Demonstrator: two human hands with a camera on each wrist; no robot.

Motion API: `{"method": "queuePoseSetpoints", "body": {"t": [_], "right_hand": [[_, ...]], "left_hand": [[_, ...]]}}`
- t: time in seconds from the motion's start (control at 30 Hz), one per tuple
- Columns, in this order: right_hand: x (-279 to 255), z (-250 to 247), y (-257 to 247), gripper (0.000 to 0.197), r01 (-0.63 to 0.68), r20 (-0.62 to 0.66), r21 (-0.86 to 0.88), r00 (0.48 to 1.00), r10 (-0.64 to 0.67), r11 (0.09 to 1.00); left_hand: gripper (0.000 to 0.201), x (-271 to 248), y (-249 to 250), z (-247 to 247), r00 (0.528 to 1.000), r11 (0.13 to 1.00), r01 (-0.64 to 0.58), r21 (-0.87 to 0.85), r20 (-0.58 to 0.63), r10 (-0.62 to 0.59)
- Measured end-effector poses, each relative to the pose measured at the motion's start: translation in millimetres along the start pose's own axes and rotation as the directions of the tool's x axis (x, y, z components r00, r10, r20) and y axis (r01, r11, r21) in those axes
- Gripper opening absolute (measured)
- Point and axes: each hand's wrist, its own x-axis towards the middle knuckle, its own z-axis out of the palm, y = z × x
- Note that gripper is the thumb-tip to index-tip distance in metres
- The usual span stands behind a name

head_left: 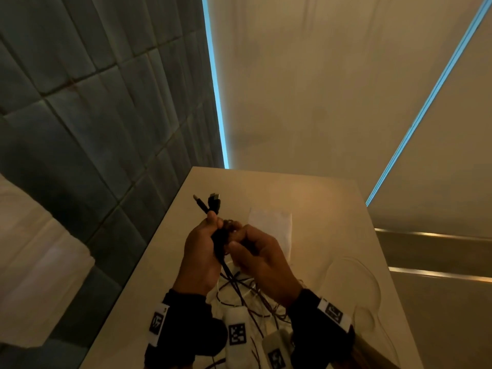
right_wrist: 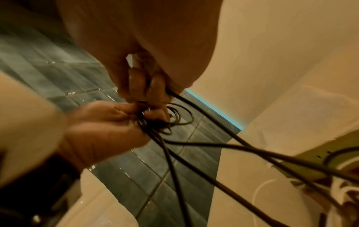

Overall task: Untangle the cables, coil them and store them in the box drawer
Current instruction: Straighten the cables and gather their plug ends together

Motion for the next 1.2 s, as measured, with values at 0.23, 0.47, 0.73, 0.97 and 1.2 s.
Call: {"method": "queuePoseSetpoints", "body": {"t": [0.23,0.47,0.73,0.97,1.2], "right_hand": [[-10.3,-18.4,36.7,0.019,-0.215,0.069,-0.02,0.974,0.216,0.976],[-25.2,-37.9,87.2,0.028,-0.379,0.008,-0.119,0.924,0.382,0.918],[-30.8,-39.1,125.1,0.034,-0.432,-0.075,-0.074,0.901,0.427,0.899],[-27.7,-41.2,136.4,0.04,-0.496,-0.202,-0.274,0.867,0.456,0.824],[10.2,-30.3,54.8,0.019,-0.335,-0.319,-0.022,0.895,0.311,0.942]], "left_hand": [[0.037,1.1,11.2,-9.0,0.99,0.976,-0.009,-0.22,0.134,0.04],[0.034,3.1,10.2,-16.5,0.977,0.971,-0.075,-0.229,0.178,0.118],[0.041,1.8,14.9,-17.4,0.975,0.972,-0.126,-0.2,0.158,0.159],[0.039,4.8,12.4,-21.9,0.983,0.979,-0.177,-0.098,0.033,0.181],[0.038,8.2,1.2,-16.6,0.985,0.981,-0.159,0.108,-0.056,0.165]]}}
